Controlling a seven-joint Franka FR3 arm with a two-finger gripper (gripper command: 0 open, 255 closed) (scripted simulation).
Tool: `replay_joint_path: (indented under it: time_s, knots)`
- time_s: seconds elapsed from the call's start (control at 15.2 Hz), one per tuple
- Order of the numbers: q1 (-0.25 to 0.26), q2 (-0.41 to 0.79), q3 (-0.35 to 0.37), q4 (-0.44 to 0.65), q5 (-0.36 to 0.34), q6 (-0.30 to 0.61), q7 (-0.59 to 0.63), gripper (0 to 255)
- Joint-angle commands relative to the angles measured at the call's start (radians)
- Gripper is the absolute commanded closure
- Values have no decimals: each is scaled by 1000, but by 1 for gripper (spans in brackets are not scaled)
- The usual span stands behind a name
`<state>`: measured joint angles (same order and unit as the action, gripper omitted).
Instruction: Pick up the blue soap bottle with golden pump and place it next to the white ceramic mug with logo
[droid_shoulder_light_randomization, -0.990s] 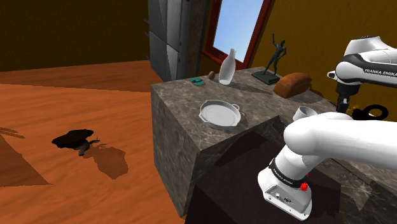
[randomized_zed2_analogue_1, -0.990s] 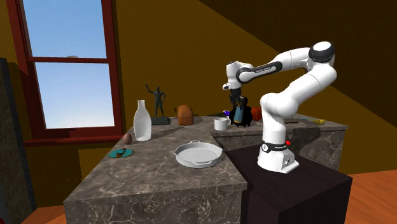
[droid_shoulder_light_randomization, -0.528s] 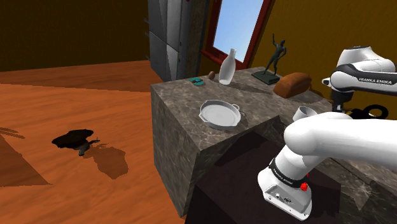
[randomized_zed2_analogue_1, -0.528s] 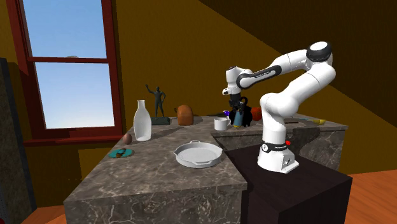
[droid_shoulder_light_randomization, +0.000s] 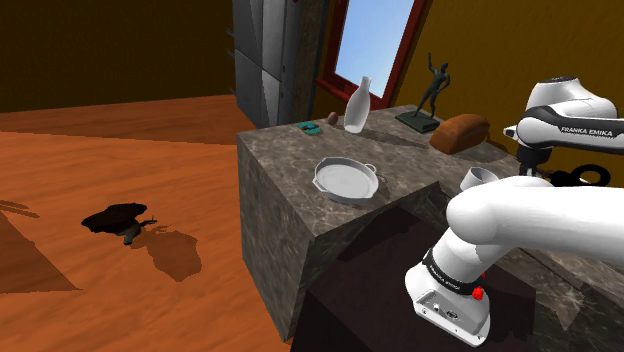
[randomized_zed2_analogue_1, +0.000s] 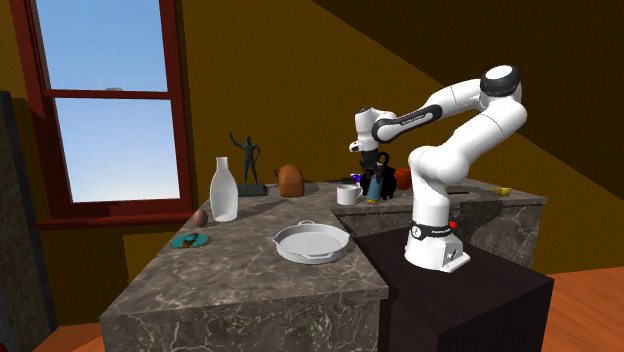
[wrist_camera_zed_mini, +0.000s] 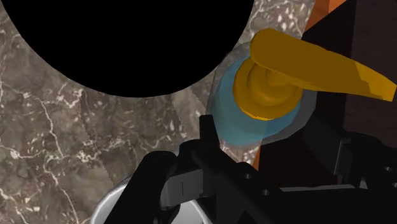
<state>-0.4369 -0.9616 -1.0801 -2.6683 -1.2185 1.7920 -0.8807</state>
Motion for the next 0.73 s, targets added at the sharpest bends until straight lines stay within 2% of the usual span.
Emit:
replay_joint_path:
  time_s: [0.0,0.07,0.4,0.66]
  knots:
    - [0,0,0,0,0,0,0,255]
    - [0,0,0,0,0,0,0,0]
    - [0,0,0,0,0,0,0,0]
    - [-2,-29,139,41,113,-101,-19,0]
